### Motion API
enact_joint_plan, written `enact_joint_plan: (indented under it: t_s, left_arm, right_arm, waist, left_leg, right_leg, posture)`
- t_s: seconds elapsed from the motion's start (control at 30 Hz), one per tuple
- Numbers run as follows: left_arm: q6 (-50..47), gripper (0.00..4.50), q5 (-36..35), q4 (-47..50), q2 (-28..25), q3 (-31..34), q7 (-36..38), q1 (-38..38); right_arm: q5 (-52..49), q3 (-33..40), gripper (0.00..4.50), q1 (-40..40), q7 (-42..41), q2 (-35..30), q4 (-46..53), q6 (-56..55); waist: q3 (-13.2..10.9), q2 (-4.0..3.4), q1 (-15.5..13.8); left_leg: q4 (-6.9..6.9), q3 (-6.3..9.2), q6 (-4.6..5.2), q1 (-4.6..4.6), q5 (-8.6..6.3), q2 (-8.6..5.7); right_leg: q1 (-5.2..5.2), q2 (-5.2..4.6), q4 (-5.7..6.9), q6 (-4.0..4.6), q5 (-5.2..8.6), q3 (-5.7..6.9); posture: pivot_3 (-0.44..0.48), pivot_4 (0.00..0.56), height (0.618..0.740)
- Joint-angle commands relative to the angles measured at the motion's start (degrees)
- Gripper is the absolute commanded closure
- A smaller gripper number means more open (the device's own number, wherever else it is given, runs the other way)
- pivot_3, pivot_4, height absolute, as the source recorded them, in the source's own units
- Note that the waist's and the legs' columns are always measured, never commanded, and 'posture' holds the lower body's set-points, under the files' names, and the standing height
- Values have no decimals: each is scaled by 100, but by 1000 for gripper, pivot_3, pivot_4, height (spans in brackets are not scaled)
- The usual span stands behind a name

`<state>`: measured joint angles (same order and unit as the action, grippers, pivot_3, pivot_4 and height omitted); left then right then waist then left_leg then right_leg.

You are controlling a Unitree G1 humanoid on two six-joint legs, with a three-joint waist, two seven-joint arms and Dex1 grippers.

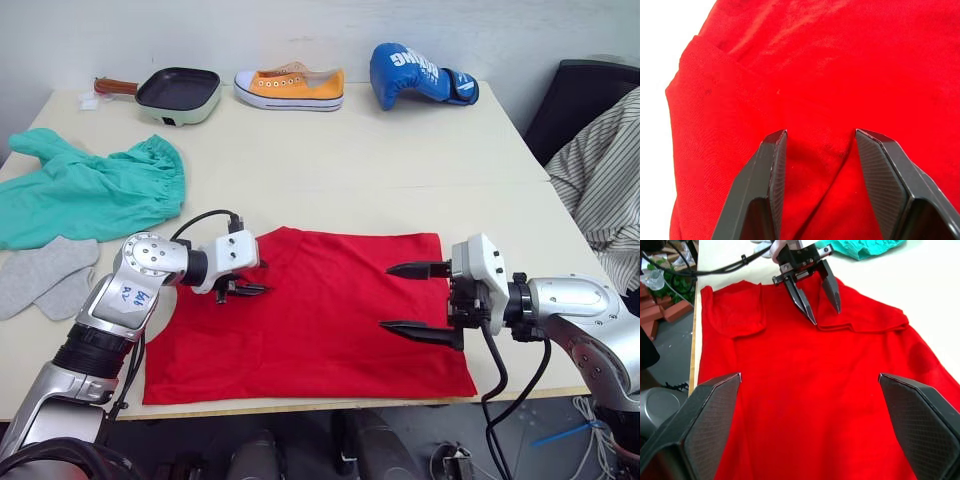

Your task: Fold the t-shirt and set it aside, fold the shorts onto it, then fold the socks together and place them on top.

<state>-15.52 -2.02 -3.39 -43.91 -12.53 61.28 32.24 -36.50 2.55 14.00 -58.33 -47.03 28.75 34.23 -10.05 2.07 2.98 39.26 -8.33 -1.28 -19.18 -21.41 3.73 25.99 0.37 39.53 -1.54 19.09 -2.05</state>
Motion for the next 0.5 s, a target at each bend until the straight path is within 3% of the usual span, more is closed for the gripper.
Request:
enact_joint_plan:
  t_s: [0.03,0.23,0.37,0.5]
  left_arm:
    - [-25,2635,-91,-57,82,51,67,-13]
    - [102,4422,-100,-210,80,7,372,-40]
    - [193,4465,-132,-397,19,44,603,-2]
    - [346,4465,-242,-750,-274,184,1053,213]
  right_arm:
    - [100,-11,0,-45,-44,19,-1,-224]
    - [480,-86,0,-55,20,15,-262,-426]
    - [968,-204,0,100,76,-1,-824,-745]
    - [1354,-243,0,785,412,228,-1895,-775]
  waist:
    - [0,0,0]
    - [0,0,8]
    - [0,0,10]
    - [0,0,56]
  left_leg:
    - [0,0,0,0,0,0]
    - [1,-1,0,0,0,0]
    - [1,-1,0,1,0,0]
    - [12,-6,0,3,0,1]
  right_leg:
    - [0,0,0,0,0,0]
    - [0,1,0,0,0,1]
    - [0,1,2,0,0,0]
    - [0,3,10,1,-1,-2]
  posture:
    - [0,150,740]
    - [0,150,740]
    - [0,150,740]
    - [0,150,740]
